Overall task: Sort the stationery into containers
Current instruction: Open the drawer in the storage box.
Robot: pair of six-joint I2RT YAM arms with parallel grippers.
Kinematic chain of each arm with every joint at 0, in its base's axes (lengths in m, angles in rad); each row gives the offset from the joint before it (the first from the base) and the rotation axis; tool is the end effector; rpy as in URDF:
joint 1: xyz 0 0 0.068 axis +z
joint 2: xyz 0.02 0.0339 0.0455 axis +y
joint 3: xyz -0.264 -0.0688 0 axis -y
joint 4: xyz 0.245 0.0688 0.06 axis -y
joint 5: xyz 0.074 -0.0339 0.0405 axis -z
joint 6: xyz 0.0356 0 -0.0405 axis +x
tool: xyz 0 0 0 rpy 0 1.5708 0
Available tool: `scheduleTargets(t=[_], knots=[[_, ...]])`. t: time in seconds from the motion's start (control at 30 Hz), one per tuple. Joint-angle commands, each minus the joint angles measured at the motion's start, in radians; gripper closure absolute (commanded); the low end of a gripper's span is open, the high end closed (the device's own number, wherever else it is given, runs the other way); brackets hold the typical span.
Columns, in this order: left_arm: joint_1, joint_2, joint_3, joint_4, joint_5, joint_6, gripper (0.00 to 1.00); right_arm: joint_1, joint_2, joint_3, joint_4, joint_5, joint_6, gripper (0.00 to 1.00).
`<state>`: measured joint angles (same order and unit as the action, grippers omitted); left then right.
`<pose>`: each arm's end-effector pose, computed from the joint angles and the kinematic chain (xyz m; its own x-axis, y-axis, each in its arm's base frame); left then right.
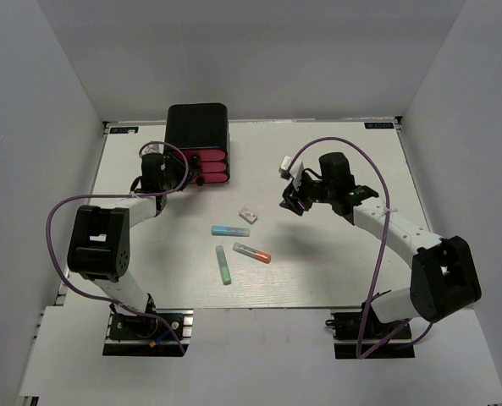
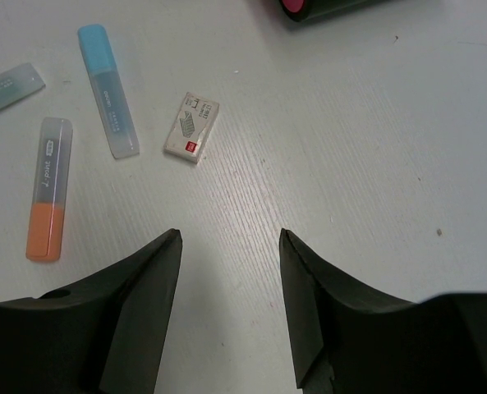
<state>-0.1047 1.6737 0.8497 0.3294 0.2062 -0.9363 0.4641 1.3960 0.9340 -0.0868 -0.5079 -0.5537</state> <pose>0.3507 -0.0442 0.1854 -0.5066 -0.7394 -0.4435 -0.2133 0.6058 -0.7665 0.2693 0.1542 0.2632 0.0040 -0.5118 -0.8591 -0.8936 0.3838 -0.2328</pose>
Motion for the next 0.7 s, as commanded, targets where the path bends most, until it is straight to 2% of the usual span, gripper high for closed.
scheduleTargets(t=[0.0, 0.1, 0.13, 0.23, 0.4, 0.5, 0.63, 0.67], knots=[[0.002, 0.012, -0.003, 0.049, -0.027, -0.019, 0.56, 0.002, 0.008, 0.012, 0.024, -0.021, -0.011, 0.43], [0.002, 0.012, -0.015, 0.049, -0.036, -0.019, 0.62, 0.005, 0.020, 0.014, 0.024, -0.030, -0.025, 0.41], [0.002, 0.012, -0.024, 0.059, -0.036, -0.019, 0.68, 0.004, 0.020, 0.015, 0.024, -0.037, -0.026, 0.41], [0.002, 0.012, -0.047, 0.069, -0.027, -0.019, 0.76, 0.007, 0.032, 0.017, 0.022, -0.046, -0.037, 0.40], [0.002, -0.037, -0.136, 0.082, -0.008, -0.010, 0.81, 0.028, 0.060, 0.028, -0.001, -0.070, -0.081, 0.35], [0.002, -0.101, -0.208, 0.091, 0.002, -0.001, 0.81, 0.050, 0.084, 0.040, -0.021, -0.083, -0.112, 0.29], [0.002, -0.183, -0.259, 0.082, 0.002, 0.028, 0.81, 0.080, 0.149, 0.090, -0.071, -0.063, -0.127, 0.10], [0.002, -0.205, -0.271, 0.057, 0.002, 0.037, 0.81, 0.084, 0.161, 0.115, -0.077, -0.060, -0.126, 0.10]])
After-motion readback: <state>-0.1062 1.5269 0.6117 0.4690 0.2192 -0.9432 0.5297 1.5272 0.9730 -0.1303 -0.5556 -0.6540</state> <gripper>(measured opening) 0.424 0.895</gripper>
